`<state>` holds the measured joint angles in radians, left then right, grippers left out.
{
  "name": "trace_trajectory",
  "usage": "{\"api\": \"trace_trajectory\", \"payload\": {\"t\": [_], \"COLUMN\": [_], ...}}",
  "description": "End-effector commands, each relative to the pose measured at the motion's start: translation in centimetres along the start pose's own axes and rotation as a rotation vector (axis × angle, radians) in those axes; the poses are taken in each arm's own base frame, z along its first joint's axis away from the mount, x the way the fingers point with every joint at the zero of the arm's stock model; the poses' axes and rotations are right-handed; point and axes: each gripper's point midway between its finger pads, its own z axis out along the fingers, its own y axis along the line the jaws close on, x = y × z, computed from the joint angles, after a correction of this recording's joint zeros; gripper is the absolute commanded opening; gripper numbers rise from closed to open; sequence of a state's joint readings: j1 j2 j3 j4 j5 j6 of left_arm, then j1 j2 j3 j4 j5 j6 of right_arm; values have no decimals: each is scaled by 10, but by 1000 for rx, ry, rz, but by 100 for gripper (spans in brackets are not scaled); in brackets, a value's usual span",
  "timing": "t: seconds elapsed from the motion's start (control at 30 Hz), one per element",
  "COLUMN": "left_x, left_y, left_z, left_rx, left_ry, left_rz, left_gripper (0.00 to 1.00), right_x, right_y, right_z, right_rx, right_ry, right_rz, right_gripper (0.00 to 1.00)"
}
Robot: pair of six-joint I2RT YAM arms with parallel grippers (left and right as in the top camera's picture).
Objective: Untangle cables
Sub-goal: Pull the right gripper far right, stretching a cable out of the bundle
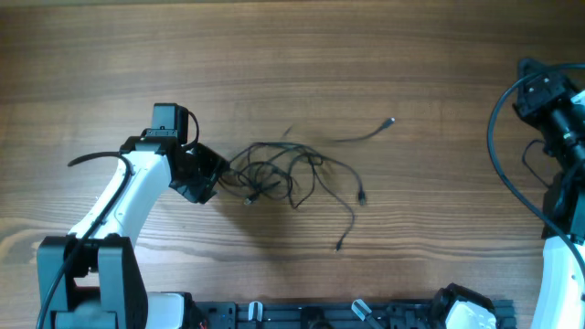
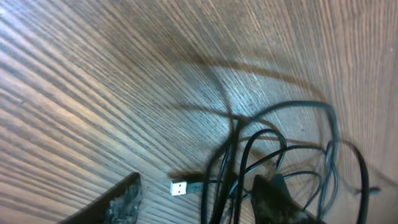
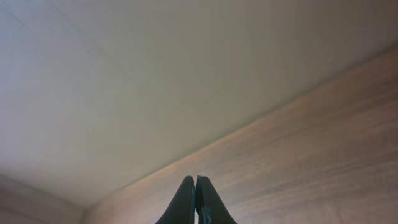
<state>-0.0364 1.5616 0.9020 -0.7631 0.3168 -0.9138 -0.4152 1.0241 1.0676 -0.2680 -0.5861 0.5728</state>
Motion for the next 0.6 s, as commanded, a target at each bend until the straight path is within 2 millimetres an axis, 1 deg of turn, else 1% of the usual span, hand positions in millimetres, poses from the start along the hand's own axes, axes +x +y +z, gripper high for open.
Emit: {"api": "trace_trajectory", "payload": {"t": [0.0,0.03,0.07,0.13,0.23,0.27,0.33,0.43,0.53,0.57], "left_x": [-7,-6,-5,0,6,8,13,20,25,25], "left_y": [7,6,4,0,-4,-5,-9,-14,-19,-19], "left_z": [2,2,2,3,4,5,7,9,11,12], "left_rx": [-35,-29,-23,-6,-2,0,2,5,9,8], "left_ry": [-42,-36,-29,-8,2,4,6,10,5,0], "left_rz": [19,20,21,29,51,62,85,116,145,150], "left_gripper": [72,74,74,73,70,70,70,71,77,79], "right_x": [-7,-3,-1,9,27,35,49,75,113,123], "right_y": [9,7,5,2,-3,-6,-11,-12,-5,-2], "right_z": [-6,-5,-5,-4,-4,-3,-1,1,5,7], "right_rx": [-16,-7,-1,6,13,22,42,63,61,53], "right_ry": [-16,-3,8,49,123,159,210,309,455,493], "right_rz": [18,29,36,62,107,132,166,212,205,191], "right_gripper": [5,5,5,6,16,19,23,25,29,31]}}
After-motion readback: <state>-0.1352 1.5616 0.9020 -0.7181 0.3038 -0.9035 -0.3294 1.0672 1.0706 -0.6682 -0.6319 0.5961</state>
